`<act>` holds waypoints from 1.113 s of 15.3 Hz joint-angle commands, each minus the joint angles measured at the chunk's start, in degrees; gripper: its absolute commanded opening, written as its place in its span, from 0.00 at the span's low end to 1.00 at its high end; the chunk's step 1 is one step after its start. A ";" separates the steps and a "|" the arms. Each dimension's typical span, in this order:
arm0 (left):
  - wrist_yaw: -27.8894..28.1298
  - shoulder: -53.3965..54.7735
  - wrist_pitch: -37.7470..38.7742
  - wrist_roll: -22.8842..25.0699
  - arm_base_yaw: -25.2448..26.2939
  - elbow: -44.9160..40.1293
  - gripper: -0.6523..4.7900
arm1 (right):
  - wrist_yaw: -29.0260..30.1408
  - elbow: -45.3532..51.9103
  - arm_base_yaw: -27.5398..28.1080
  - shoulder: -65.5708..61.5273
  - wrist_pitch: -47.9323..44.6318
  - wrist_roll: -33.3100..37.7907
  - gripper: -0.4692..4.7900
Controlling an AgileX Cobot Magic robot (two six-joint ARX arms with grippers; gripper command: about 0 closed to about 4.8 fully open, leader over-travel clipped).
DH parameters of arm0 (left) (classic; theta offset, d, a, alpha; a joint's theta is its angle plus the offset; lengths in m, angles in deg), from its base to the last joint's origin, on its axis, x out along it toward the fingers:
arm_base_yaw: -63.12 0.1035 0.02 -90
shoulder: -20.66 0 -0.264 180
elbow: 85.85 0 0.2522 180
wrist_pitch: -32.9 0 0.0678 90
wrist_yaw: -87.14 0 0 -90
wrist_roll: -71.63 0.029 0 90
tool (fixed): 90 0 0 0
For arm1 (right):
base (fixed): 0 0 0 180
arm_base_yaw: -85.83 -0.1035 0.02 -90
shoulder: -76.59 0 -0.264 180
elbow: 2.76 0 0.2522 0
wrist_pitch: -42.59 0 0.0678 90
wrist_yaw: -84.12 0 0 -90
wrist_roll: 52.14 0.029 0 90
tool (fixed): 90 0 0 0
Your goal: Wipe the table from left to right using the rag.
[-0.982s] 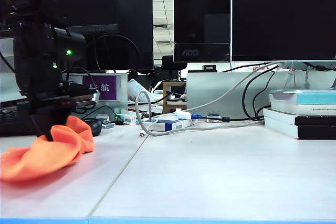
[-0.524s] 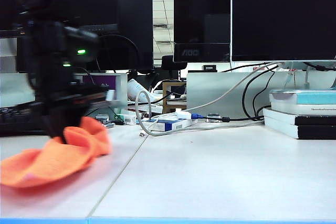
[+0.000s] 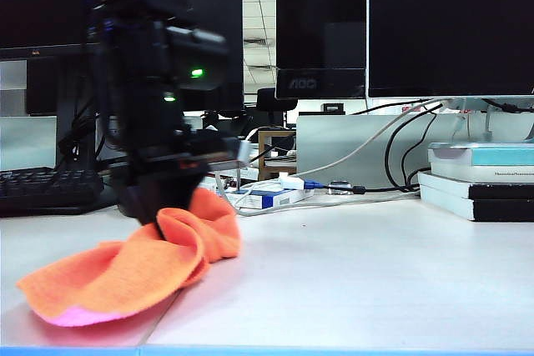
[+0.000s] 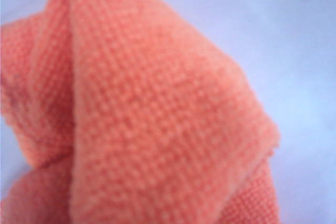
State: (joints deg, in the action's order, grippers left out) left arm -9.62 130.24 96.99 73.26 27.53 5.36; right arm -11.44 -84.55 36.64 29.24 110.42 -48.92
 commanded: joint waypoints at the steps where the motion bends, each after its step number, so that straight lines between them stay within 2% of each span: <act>1: -1.90 1.22 -2.97 -1.49 -3.67 -0.74 0.11 | -2.56 -0.24 -0.07 0.61 4.20 2.62 0.09; 6: -2.45 4.02 -3.67 -3.63 -6.54 0.85 0.11 | -3.98 -0.22 -0.07 1.53 8.72 4.09 0.09; 12: -2.47 10.03 -1.29 -3.58 -11.63 9.42 0.11 | -9.42 -0.33 -0.07 4.07 13.46 7.43 0.09; 17: -2.47 12.92 -1.49 -4.00 -15.76 17.42 0.11 | -11.04 -0.83 -0.04 4.92 14.75 7.52 0.09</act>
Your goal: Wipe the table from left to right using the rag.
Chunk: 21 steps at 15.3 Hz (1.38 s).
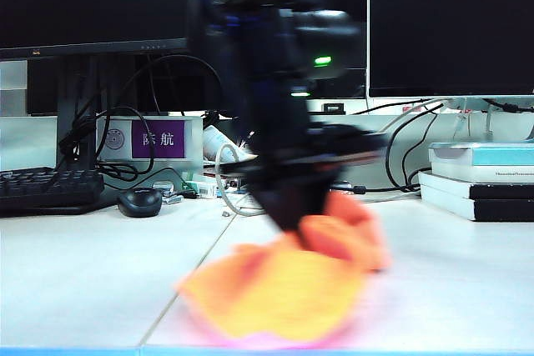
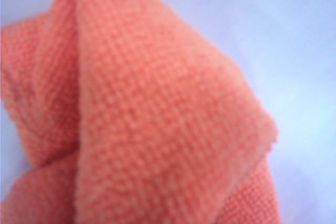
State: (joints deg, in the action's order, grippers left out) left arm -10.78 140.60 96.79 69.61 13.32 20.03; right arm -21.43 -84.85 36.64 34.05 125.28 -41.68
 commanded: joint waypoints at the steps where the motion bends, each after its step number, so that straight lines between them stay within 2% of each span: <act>1: -1.57 4.00 -0.76 -0.42 -2.12 5.49 0.11 | -1.09 -0.52 -0.07 0.11 0.31 0.28 0.09; 5: -3.80 8.72 0.02 -2.14 -3.54 12.48 0.11 | -5.38 -0.57 -0.07 0.33 2.93 3.21 0.09; 14: -5.20 14.97 -0.57 -2.95 -7.52 19.82 0.11 | -5.33 -0.57 -0.04 0.72 3.28 3.28 0.09; 21: -6.40 21.38 -0.59 -4.94 -10.25 30.77 0.11 | -5.33 -0.57 -0.07 0.74 3.48 3.30 0.09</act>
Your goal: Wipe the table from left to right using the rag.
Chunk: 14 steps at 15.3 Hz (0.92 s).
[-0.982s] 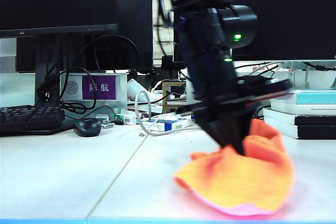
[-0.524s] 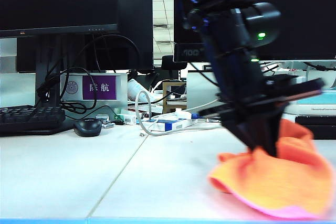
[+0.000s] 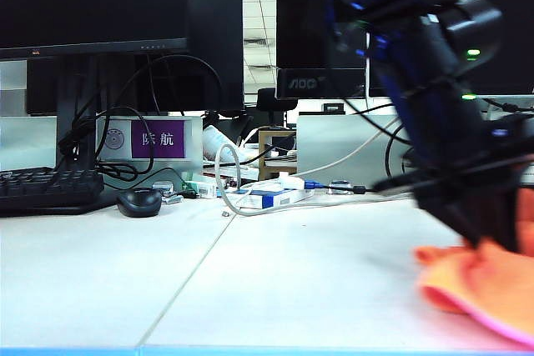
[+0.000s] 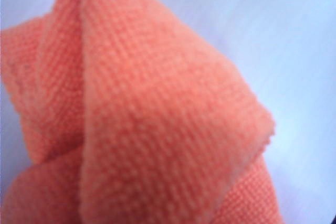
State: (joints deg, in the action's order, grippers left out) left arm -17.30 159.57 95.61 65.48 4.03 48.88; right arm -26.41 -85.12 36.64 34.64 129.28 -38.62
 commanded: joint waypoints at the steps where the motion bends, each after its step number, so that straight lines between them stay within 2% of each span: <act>1: 0.04 2.99 0.37 -1.18 -1.31 3.08 0.11 | -0.35 -0.31 -0.04 0.15 -0.52 0.24 0.09; 9: -2.05 5.35 -8.98 -6.78 -3.78 4.00 0.11 | -0.28 -0.31 -0.07 0.20 -0.55 0.24 0.09; 14: -2.67 7.30 -9.88 -8.50 -4.13 6.80 0.11 | -0.31 -0.31 -0.07 0.20 -0.63 0.24 0.09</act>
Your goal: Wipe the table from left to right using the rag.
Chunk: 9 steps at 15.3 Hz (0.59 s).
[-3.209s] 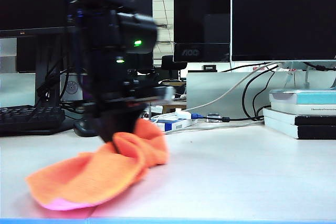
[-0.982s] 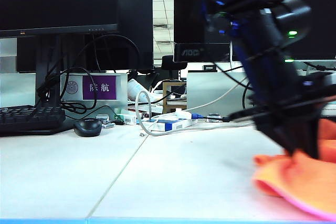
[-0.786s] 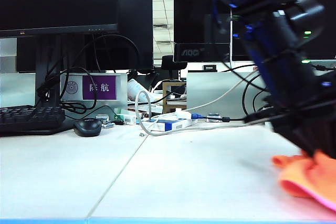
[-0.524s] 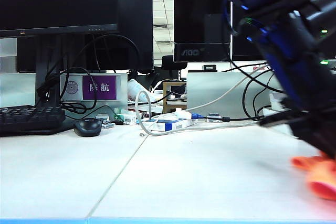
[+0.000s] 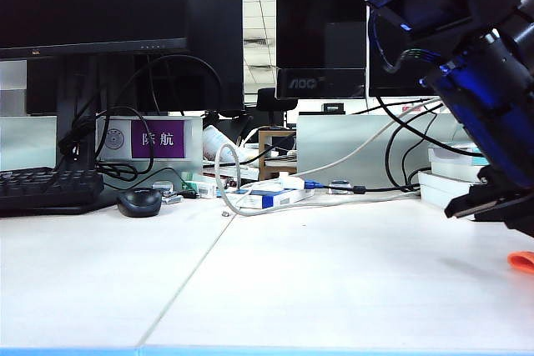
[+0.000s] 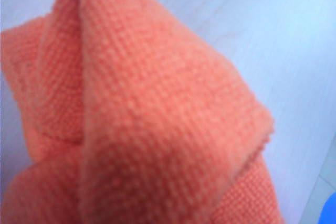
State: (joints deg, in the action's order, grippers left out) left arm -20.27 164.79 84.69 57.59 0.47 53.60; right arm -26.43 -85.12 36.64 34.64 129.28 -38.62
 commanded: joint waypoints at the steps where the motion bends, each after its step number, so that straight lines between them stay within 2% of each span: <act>1: 0.13 2.89 1.03 -1.01 -0.72 3.93 0.11 | -0.28 -0.31 -0.07 0.20 -0.72 0.24 0.09; 5: -0.90 7.10 1.84 -1.51 -1.64 12.57 0.11 | -0.28 -0.31 -0.07 0.20 -0.72 0.24 0.09; 9: -0.87 8.33 1.05 -1.66 -2.80 13.90 0.11 | -0.28 -0.31 -0.07 0.20 -0.70 0.26 0.09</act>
State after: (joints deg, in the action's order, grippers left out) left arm -20.84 172.79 86.24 56.12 -2.02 67.46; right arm -26.45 -85.12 36.64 34.64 129.28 -38.62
